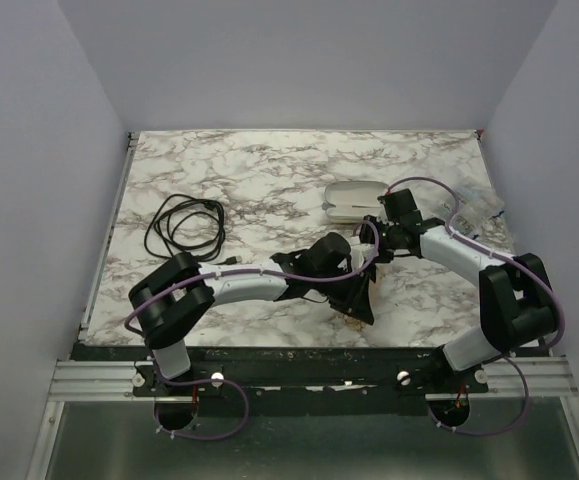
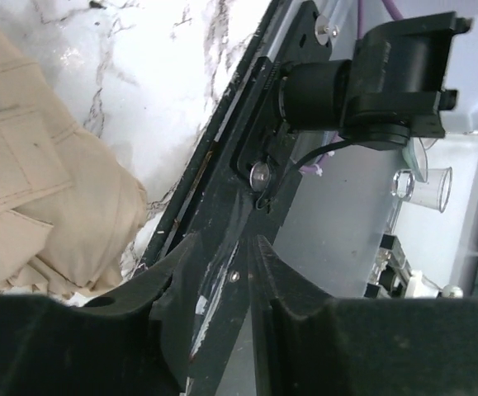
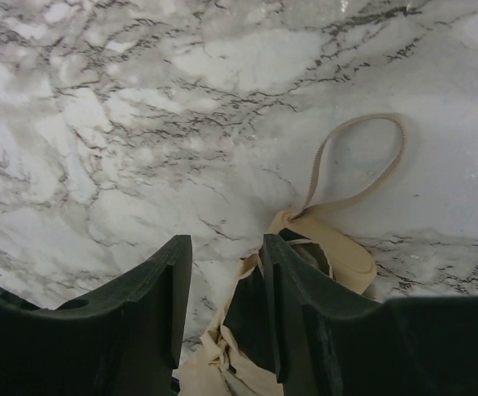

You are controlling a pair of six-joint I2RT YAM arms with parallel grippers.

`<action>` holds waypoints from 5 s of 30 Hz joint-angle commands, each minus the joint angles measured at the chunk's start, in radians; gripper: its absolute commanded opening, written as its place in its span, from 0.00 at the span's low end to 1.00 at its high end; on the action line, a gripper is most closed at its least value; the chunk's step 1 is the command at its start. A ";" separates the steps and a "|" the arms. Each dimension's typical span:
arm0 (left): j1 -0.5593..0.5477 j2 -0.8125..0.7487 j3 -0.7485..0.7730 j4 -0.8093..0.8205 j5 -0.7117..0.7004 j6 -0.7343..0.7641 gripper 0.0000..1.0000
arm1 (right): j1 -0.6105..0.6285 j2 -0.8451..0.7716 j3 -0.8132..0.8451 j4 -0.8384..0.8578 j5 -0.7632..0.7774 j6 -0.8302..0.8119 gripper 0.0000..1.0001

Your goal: Open the umbrella

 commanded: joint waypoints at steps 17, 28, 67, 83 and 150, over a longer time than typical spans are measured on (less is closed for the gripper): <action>0.065 0.125 0.062 -0.187 -0.140 -0.009 0.18 | 0.005 -0.015 -0.116 -0.050 0.053 0.042 0.43; 0.219 0.112 0.143 -0.343 -0.224 0.139 0.17 | 0.005 -0.041 -0.159 -0.028 -0.061 0.073 0.43; 0.383 -0.460 0.225 -0.829 -0.402 0.345 0.86 | 0.139 -0.135 -0.280 0.181 -0.330 0.084 0.71; 0.474 -0.600 0.069 -0.810 -0.435 0.400 0.93 | 0.307 0.020 -0.315 0.315 -0.227 0.142 0.49; 0.645 -0.662 0.020 -0.795 -0.434 0.374 0.98 | 0.726 0.361 0.351 -0.227 0.695 0.162 0.85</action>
